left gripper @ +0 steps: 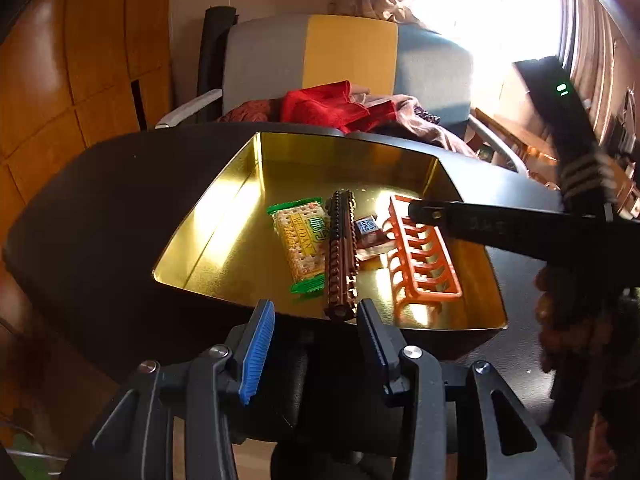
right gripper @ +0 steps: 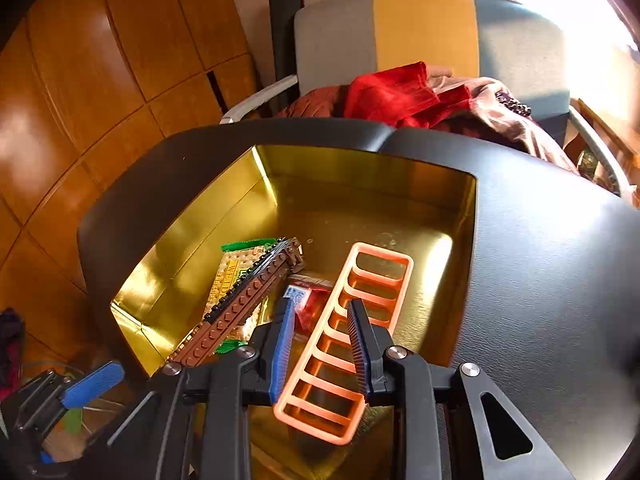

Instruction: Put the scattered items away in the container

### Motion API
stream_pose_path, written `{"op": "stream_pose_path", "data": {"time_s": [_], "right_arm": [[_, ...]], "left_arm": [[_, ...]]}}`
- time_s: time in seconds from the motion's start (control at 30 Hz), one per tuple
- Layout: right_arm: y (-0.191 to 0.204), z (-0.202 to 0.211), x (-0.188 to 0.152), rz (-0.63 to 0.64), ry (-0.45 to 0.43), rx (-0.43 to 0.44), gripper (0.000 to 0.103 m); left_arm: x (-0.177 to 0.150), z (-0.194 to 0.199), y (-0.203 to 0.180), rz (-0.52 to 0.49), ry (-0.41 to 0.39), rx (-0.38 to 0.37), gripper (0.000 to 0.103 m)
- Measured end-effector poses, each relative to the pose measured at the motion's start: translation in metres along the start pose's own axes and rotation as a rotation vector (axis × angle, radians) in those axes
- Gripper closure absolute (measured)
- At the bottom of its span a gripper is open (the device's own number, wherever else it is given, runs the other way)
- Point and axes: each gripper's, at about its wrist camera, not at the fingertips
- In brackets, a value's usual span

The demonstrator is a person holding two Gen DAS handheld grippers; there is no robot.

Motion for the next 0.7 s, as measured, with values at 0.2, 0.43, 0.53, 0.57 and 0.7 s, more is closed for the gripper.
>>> {"op": "stream_pose_path", "data": {"time_s": [0.2, 0.43, 0.53, 0.57, 0.7], "right_arm": [[-0.007, 0.023, 0.005, -0.017, -0.057, -0.003, 0.069], [-0.042, 0.057, 0.005, -0.085, -0.117, -0.051, 0.066], [-0.07, 0.072, -0.001, -0.137, -0.13, -0.106, 0.065], [-0.081, 0.078, -0.004, -0.156, -0.133, -0.131, 0.064], [-0.137, 0.105, -0.026, -0.25, -0.132, -0.255, 0.063]], "left_arm": [[0.008, -0.022, 0.001, -0.033, 0.048, 0.055, 0.06], [0.024, -0.039, -0.001, -0.06, 0.042, 0.07, 0.06], [0.031, -0.039, -0.005, -0.05, 0.026, 0.059, 0.06], [0.034, -0.038, -0.007, -0.042, 0.018, 0.05, 0.06], [0.043, -0.03, -0.023, -0.023, -0.006, -0.027, 0.059]]}}
Point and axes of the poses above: each gripper's, at about its wrist camera, not at the fingertips, and z roughly against the way its jaws point, y to its left, x to its top, and after that the axes turned 15 degrees about -y, right-handed
